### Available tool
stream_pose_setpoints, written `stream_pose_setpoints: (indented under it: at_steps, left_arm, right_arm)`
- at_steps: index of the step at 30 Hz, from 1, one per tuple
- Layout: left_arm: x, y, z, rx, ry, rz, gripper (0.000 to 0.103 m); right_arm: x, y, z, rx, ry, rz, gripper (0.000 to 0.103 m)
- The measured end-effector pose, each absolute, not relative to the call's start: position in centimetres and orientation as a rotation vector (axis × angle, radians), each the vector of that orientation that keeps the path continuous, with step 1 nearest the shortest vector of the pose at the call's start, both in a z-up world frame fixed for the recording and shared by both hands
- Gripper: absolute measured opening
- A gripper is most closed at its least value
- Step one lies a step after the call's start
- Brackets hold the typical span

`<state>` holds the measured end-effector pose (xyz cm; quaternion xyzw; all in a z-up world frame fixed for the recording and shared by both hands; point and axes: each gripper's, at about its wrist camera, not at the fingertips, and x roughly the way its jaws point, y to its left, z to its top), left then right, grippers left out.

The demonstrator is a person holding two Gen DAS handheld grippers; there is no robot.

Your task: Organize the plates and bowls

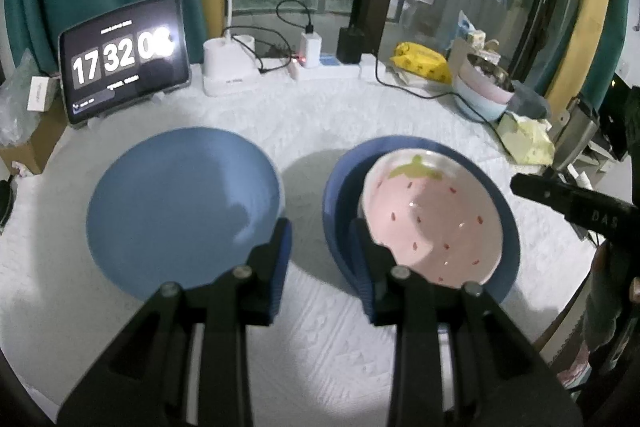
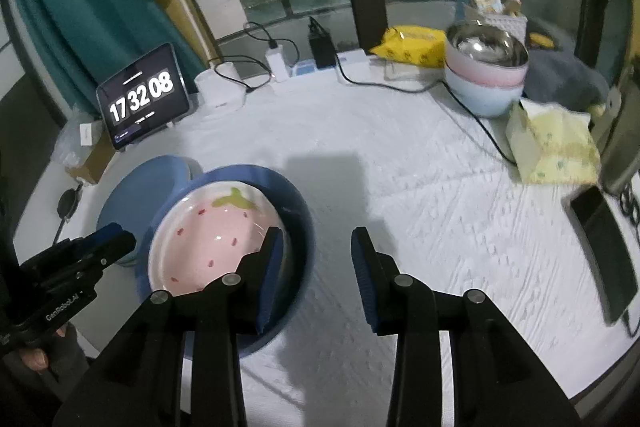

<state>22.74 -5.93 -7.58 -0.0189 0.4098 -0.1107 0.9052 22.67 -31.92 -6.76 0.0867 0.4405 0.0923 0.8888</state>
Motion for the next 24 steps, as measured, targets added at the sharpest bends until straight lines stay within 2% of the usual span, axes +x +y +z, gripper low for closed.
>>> stream_pose_setpoints:
  at_steps: [16,18,19,21,23,24]
  left_arm:
    - [23.4,-7.7,-9.5,0.055,0.893,-0.226,0.033]
    - [23.8,-8.0,-10.0,0.06,0.907,-0.23,0.034]
    - [23.8,-8.0,-10.0,0.063,0.906,-0.221,0.035]
    - [24.1,-8.1,-10.2,0.056,0.914,-0.208,0.036]
    - [24.4,-8.1,-10.4,0.058,0.913,-0.185,0.041]
    - [24.6,-8.0,-10.6,0.062,0.914,-0.168,0.048]
  right_arm:
    - [23.8,-31.1,-9.7,0.189,1.035,0.214,0.038]
    - [23.8,-30.7,-9.9,0.161,1.033,0.197,0.04]
    - [23.7,-30.5,-9.8,0.135,1.024,0.178,0.047]
    - [23.8,-30.5,-9.8,0.11,1.024,0.165,0.052]
    - [24.0,-30.9,-9.9,0.133,1.027,0.182,0.054]
    - [24.0,-31.2,-10.1,0.157,1.029,0.181,0.055]
